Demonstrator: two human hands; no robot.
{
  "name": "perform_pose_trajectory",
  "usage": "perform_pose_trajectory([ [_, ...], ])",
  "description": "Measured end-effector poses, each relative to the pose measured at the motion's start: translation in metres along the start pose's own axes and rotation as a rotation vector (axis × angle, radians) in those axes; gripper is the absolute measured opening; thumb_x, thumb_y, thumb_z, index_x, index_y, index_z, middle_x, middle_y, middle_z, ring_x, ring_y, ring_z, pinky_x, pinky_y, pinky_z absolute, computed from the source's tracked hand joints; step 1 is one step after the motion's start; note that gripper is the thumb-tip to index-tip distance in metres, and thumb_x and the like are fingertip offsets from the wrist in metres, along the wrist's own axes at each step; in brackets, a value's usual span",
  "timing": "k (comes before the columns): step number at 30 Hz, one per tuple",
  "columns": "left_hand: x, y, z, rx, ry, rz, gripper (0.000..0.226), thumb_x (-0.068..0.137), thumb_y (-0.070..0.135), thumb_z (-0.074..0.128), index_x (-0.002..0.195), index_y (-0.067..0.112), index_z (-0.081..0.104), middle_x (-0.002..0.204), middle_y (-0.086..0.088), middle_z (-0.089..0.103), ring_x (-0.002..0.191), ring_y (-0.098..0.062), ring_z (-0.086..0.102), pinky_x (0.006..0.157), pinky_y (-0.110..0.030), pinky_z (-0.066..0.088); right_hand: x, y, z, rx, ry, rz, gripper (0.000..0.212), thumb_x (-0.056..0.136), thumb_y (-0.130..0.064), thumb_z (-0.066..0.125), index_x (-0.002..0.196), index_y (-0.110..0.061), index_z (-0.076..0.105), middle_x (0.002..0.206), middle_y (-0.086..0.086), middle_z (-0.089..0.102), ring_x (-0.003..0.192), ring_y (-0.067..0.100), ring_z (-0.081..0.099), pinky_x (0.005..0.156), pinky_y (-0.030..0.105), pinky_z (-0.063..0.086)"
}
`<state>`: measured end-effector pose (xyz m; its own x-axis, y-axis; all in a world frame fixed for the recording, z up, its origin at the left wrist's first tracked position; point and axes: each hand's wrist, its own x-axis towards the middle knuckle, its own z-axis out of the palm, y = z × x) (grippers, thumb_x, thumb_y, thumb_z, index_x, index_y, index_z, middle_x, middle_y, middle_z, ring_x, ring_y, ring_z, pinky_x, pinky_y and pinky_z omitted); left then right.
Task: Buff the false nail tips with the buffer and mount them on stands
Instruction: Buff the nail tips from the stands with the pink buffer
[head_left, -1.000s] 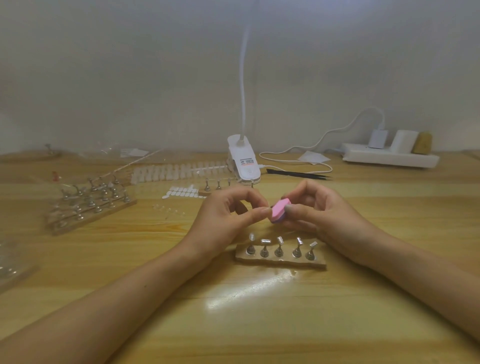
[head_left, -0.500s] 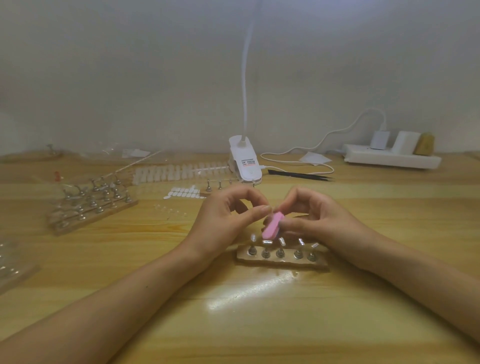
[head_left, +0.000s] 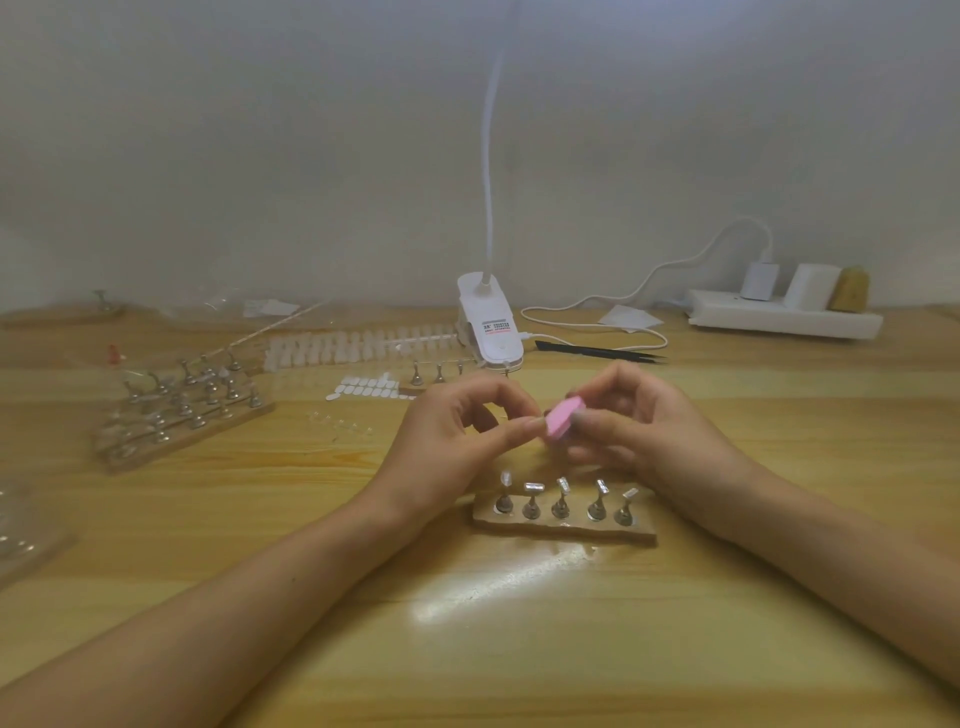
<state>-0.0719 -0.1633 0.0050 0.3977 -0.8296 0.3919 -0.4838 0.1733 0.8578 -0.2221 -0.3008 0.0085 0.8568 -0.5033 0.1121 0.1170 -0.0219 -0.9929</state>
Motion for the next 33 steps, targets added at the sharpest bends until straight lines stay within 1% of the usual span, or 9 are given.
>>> perform_pose_trajectory([
  [4,0.0003,0.0008,-0.0002,-0.019,0.0,0.004,0.008,0.083,0.019,0.075,0.077,0.021,0.072,0.079,0.011,0.067,0.063,0.002,0.052,0.06,-0.011,0.04,-0.0006,-0.0026,0.0007,-0.044,-0.103,0.017,0.021,0.083,-0.013,0.072,0.097,-0.006,0.059,0.105,0.016,0.074,0.091,0.033,0.075,0.068,0.025,0.06],
  [7,0.0004,0.0011,0.0,-0.009,-0.006,0.009,0.007,0.082,0.019,0.076,0.077,0.022,0.072,0.079,0.01,0.067,0.064,0.001,0.052,0.062,-0.014,0.042,0.0016,-0.0006,-0.0021,0.032,0.005,0.01,0.025,0.079,-0.013,0.07,0.099,-0.005,0.057,0.101,0.015,0.073,0.091,0.027,0.075,0.069,0.025,0.059],
  [9,-0.0006,0.0015,0.0,-0.005,-0.01,0.019,0.007,0.082,0.018,0.077,0.077,0.021,0.073,0.079,0.011,0.067,0.066,0.001,0.053,0.064,-0.015,0.044,0.0027,-0.001,-0.003,0.028,-0.011,0.016,0.025,0.079,-0.013,0.069,0.099,-0.004,0.056,0.101,0.016,0.073,0.091,0.027,0.074,0.069,0.024,0.059],
  [17,0.0001,0.0011,-0.0003,-0.001,0.002,0.01,0.01,0.083,0.018,0.076,0.076,0.023,0.072,0.08,0.01,0.068,0.066,0.001,0.053,0.063,-0.014,0.044,0.0011,-0.0028,-0.001,-0.036,-0.143,0.041,0.025,0.08,-0.012,0.072,0.098,-0.003,0.057,0.107,0.02,0.072,0.095,0.037,0.073,0.077,0.033,0.061],
  [21,0.0,0.0011,-0.0002,-0.003,-0.003,-0.002,0.008,0.083,0.022,0.076,0.077,0.026,0.072,0.08,0.011,0.068,0.066,-0.002,0.053,0.064,-0.017,0.046,0.0016,-0.0021,-0.002,0.026,-0.004,0.021,0.023,0.079,-0.012,0.07,0.098,-0.005,0.058,0.101,0.017,0.073,0.09,0.028,0.075,0.07,0.026,0.06],
  [24,0.0002,0.0007,-0.0006,-0.006,0.0,-0.013,0.007,0.084,0.02,0.075,0.078,0.024,0.072,0.08,0.01,0.068,0.066,-0.002,0.054,0.063,-0.016,0.045,0.0,-0.003,-0.0001,-0.064,-0.138,0.031,0.021,0.08,-0.014,0.074,0.096,-0.009,0.061,0.107,0.017,0.073,0.093,0.035,0.074,0.074,0.032,0.061],
  [27,0.0,0.0005,-0.0003,0.0,-0.002,-0.013,0.008,0.083,0.02,0.076,0.077,0.024,0.072,0.08,0.01,0.068,0.065,0.0,0.053,0.062,-0.014,0.044,0.0007,-0.002,-0.0012,-0.014,-0.017,0.021,0.023,0.079,-0.013,0.072,0.097,-0.006,0.059,0.108,0.022,0.071,0.093,0.033,0.074,0.071,0.028,0.061],
  [30,-0.0003,0.001,-0.0008,-0.017,0.016,-0.006,0.012,0.084,0.018,0.075,0.075,0.025,0.071,0.08,0.01,0.068,0.065,-0.001,0.053,0.063,-0.014,0.043,0.0003,-0.0025,0.0006,-0.035,-0.107,0.022,0.023,0.078,-0.012,0.074,0.096,-0.006,0.06,0.107,0.019,0.072,0.092,0.036,0.074,0.072,0.031,0.061],
  [33,-0.0002,0.0022,-0.0001,0.011,-0.001,0.004,0.011,0.084,0.018,0.076,0.076,0.025,0.072,0.079,0.012,0.067,0.066,0.001,0.054,0.063,-0.014,0.044,0.0003,-0.0011,0.0003,-0.042,-0.03,0.01,0.023,0.081,-0.011,0.071,0.098,-0.003,0.057,0.107,0.022,0.071,0.092,0.035,0.074,0.074,0.032,0.062],
])
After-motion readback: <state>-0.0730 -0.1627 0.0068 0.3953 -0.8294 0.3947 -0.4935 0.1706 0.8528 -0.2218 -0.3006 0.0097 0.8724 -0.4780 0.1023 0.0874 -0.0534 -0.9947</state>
